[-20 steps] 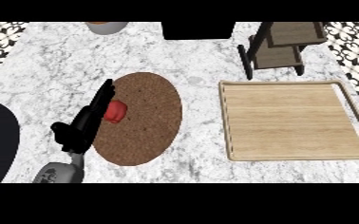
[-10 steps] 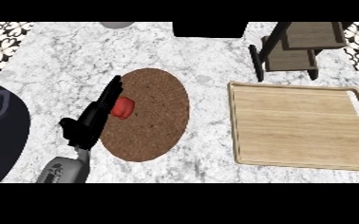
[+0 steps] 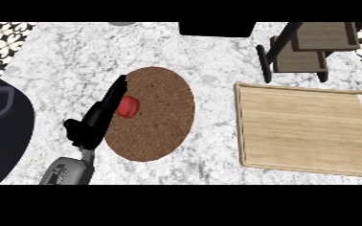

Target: Pick the tomato from the tray and place it in the tiered basket

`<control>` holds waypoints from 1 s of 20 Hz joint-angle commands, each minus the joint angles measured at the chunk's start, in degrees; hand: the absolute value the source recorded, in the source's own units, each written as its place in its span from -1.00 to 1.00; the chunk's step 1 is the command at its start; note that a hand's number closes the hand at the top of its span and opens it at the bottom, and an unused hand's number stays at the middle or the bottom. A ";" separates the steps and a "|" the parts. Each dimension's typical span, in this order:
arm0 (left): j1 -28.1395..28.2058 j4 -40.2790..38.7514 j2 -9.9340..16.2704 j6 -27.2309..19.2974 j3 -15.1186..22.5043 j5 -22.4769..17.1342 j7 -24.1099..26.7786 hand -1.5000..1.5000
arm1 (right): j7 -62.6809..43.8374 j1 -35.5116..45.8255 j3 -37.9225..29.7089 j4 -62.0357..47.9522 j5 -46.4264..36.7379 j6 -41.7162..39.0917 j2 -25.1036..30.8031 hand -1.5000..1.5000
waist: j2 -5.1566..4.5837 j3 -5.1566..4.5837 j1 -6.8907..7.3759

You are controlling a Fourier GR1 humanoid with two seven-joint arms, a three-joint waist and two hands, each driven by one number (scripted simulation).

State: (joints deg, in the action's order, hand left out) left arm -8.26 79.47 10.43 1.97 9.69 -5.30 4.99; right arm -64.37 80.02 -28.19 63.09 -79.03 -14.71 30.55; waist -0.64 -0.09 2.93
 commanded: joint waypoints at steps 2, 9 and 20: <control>-1.09 0.11 0.02 0.43 -0.49 -0.62 -2.32 0.00 | -4.14 3.62 -4.39 -13.85 -1.04 7.19 1.63 1.00 | -0.35 0.05 -0.03; 0.05 0.67 -0.68 0.71 1.20 0.79 -1.32 0.00 | -1.77 7.42 -7.64 -26.71 -2.53 17.68 2.15 1.00 | -0.91 0.06 1.75; -2.82 -2.31 -0.63 1.62 -1.09 -0.38 -0.92 0.00 | -6.98 10.92 -20.56 -30.86 4.35 31.35 1.43 1.00 | -0.96 0.08 1.07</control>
State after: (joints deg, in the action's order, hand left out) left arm -10.12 78.09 9.70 2.92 9.15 -4.81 5.67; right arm -61.69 89.03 -44.08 33.10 -77.14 9.79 32.37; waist -1.54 0.10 4.15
